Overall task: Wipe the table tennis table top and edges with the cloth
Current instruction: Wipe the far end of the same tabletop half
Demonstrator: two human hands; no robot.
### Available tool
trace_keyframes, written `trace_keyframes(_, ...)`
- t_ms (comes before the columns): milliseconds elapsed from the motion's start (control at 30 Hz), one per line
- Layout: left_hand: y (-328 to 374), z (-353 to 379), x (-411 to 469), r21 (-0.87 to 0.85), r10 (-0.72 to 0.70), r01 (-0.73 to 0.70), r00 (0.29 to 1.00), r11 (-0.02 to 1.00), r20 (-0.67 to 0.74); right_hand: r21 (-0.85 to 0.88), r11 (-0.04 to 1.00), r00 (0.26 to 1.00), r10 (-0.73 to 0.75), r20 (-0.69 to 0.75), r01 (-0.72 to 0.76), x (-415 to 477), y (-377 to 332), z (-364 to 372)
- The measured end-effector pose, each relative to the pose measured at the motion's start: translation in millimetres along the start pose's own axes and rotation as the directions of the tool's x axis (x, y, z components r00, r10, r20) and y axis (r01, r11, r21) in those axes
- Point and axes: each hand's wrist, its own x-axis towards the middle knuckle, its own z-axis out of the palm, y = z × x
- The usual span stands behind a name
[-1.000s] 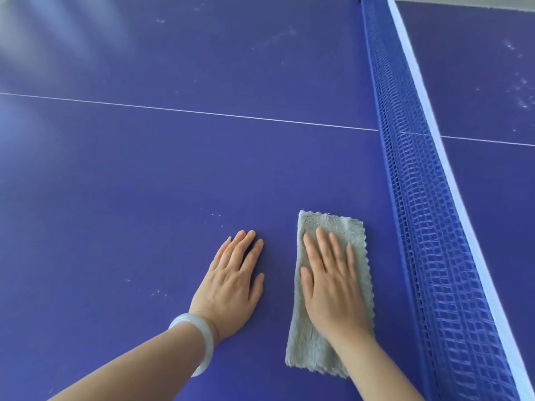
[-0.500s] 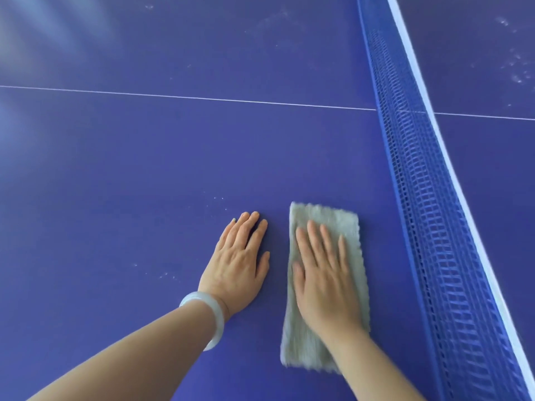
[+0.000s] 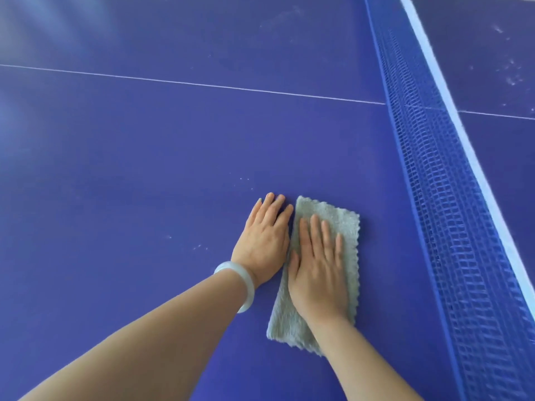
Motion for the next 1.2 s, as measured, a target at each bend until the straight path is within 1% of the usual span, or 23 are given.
trace_keyframes(67,-1.2,-15.2,-10.1,-0.054,0.09,-0.092,0.995,0.994,-0.043,-0.023,1.0,1.0,0.008,0.026,-0.008,-5.4,1.4,-0.9)
trace_keyframes(100,-7.2,-23.0,-19.0,-0.074,0.099,-0.104,0.992,0.992,-0.077,-0.031,1.0,0.999,0.004,0.036,-0.003,-4.2,2.4,-1.1)
trace_keyframes(133,-18.4,-29.2,-30.4,-0.078,0.07,-0.079,0.991,0.994,-0.119,-0.022,1.0,0.999,0.002,0.043,-0.001,-2.2,2.5,-1.5)
trace_keyframes(200,-53.0,-40.9,-59.7,-0.067,-0.103,0.093,0.982,0.993,-0.157,0.002,1.0,0.999,0.005,0.032,-0.005,0.1,0.7,-2.5)
trace_keyframes(300,-116.1,-53.7,-102.4,-0.041,-0.401,0.399,0.905,0.916,-0.143,0.004,1.0,0.999,0.005,0.034,-0.005,-0.9,1.0,-5.6)
trace_keyframes(333,-133.2,-56.0,-112.9,-0.042,-0.456,0.455,0.882,0.89,-0.12,0.003,1.0,1.0,-0.001,0.028,0.001,-0.7,1.8,-6.1)
trace_keyframes(367,-146.2,-56.7,-120.3,-0.048,-0.475,0.472,0.875,0.88,-0.099,0.004,1.0,1.0,-0.002,0.023,0.002,-0.4,2.9,-6.3)
trace_keyframes(433,-161.2,-54.9,-127.6,-0.056,-0.442,0.438,0.892,0.897,-0.093,0.007,1.0,1.0,0.025,0.015,-0.025,-0.7,1.0,-6.3)
trace_keyframes(467,-164.0,-54.0,-128.7,-0.049,-0.426,0.423,0.9,0.905,-0.097,0.019,0.997,0.997,0.073,0.009,-0.073,-2.9,-4.3,-6.6)
trace_keyframes(533,-165.6,-52.8,-129.0,-0.039,-0.423,0.421,0.9,0.906,-0.101,0.062,0.969,0.971,0.239,-0.022,-0.238,-14.8,-32.6,-2.9)
trace_keyframes(567,-165.7,-52.7,-129.6,-0.034,-0.424,0.423,0.901,0.906,-0.097,0.073,0.955,0.957,0.289,-0.029,-0.286,-25.7,-57.6,0.6)
trace_keyframes(600,-166.4,-53.4,-130.2,-0.029,-0.421,0.42,0.903,0.907,-0.091,0.084,0.955,0.958,0.287,-0.026,-0.284,-38.4,-86.5,5.0)
trace_keyframes(633,-164.7,-53.7,-129.3,-0.025,-0.416,0.415,0.905,0.909,-0.088,0.09,0.967,0.97,0.241,-0.015,-0.239,-51.4,-112.6,9.7)
trace_keyframes(700,-166.4,-54.2,-127.8,-0.017,-0.413,0.413,0.907,0.91,-0.078,0.056,0.994,0.995,0.096,-0.014,-0.095,-65.8,-153.0,20.1)
trace_keyframes(733,-166.7,-53.5,-127.2,-0.018,-0.415,0.415,0.907,0.91,-0.07,0.032,0.999,0.999,0.043,-0.007,-0.042,-61.1,-161.9,22.0)
trace_keyframes(800,-167.4,-52.4,-127.7,-0.021,-0.418,0.417,0.906,0.909,-0.064,0.005,1.0,1.0,0.018,0.006,-0.018,-31.9,-164.6,20.0)
trace_keyframes(867,-168.1,-52.9,-128.1,-0.026,-0.423,0.423,0.903,0.906,-0.071,-0.006,0.998,0.998,0.069,0.014,-0.069,12.3,-160.4,16.1)
trace_keyframes(967,-168.8,-51.0,-128.5,-0.033,-0.425,0.423,0.902,0.905,-0.077,0.091,0.96,0.964,0.263,0.047,-0.266,69.2,-162.0,7.9)
trace_keyframes(1000,-168.8,-50.4,-128.5,-0.036,-0.424,0.423,0.903,0.905,-0.073,0.125,0.954,0.962,0.27,0.04,-0.273,70.9,-166.3,7.5)
trace_keyframes(1033,-168.8,-50.0,-128.5,-0.042,-0.422,0.42,0.904,0.906,-0.069,0.145,0.965,0.976,0.216,0.022,-0.217,62.4,-172.3,9.3)
trace_keyframes(1100,-169.2,-50.2,-128.2,-0.055,-0.419,0.416,0.906,0.908,-0.062,0.135,0.99,0.999,-0.032,-0.029,0.036,16.7,-184.0,17.4)
trace_keyframes(1167,-170.5,-50.4,-129.1,-0.072,-0.415,0.411,0.908,0.909,-0.056,0.08,0.952,0.955,-0.296,-0.02,0.297,-42.4,-185.8,25.9)
trace_keyframes(1200,-171.0,-50.2,-129.8,-0.079,-0.412,0.408,0.909,0.91,-0.057,0.061,0.927,0.929,-0.37,0.0,0.37,-58.0,-178.5,29.5)
